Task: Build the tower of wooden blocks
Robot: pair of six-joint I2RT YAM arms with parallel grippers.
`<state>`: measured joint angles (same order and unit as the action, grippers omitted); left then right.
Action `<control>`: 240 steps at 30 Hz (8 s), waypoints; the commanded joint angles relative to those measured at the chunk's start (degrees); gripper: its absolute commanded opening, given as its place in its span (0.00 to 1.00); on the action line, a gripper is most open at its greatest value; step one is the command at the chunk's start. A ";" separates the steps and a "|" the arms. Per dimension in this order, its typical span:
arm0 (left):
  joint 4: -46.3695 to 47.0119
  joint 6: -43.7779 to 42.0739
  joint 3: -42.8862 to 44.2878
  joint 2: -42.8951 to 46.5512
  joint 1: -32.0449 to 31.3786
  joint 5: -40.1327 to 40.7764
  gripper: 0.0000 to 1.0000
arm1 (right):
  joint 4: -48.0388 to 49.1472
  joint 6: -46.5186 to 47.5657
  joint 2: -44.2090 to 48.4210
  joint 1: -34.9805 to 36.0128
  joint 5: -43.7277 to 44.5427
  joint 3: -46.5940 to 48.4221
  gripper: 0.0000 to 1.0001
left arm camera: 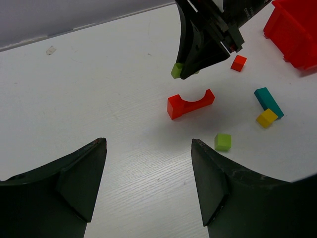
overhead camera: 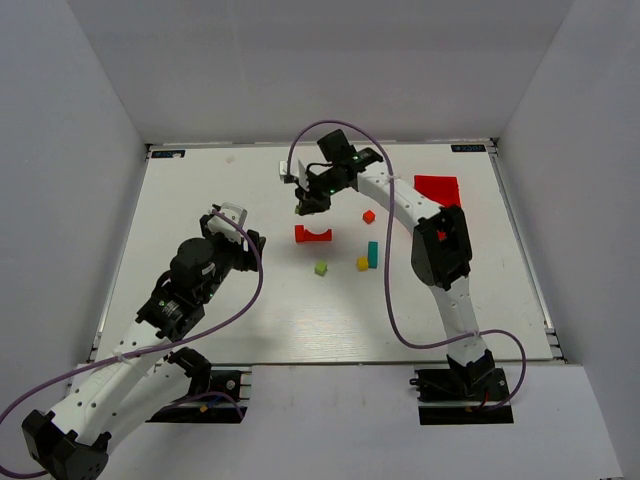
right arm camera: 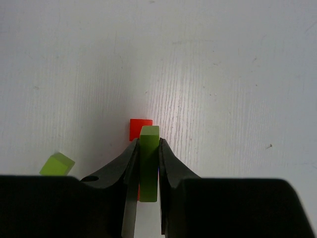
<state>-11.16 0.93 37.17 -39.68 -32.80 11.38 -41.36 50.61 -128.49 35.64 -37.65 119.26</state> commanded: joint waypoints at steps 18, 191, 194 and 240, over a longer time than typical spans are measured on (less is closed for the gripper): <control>0.44 0.21 -0.08 0.22 0.19 0.31 0.79 | -3.64 2.57 -4.75 4.09 3.72 4.58 0.00; -1.76 -0.49 1.33 -4.53 0.19 -6.02 0.66 | 25.63 -28.55 20.82 7.52 21.29 -46.14 0.69; -1.76 -0.49 1.33 -4.53 0.19 -6.54 0.66 | 25.98 -28.46 20.29 7.95 22.09 -45.96 0.69; -1.76 -0.49 1.33 -4.00 0.19 -6.54 0.65 | 1.73 12.05 9.33 -5.31 14.97 -21.19 0.00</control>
<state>-13.32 0.43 37.54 -44.51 -32.73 5.34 -34.70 58.52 -116.51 30.33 -20.49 93.45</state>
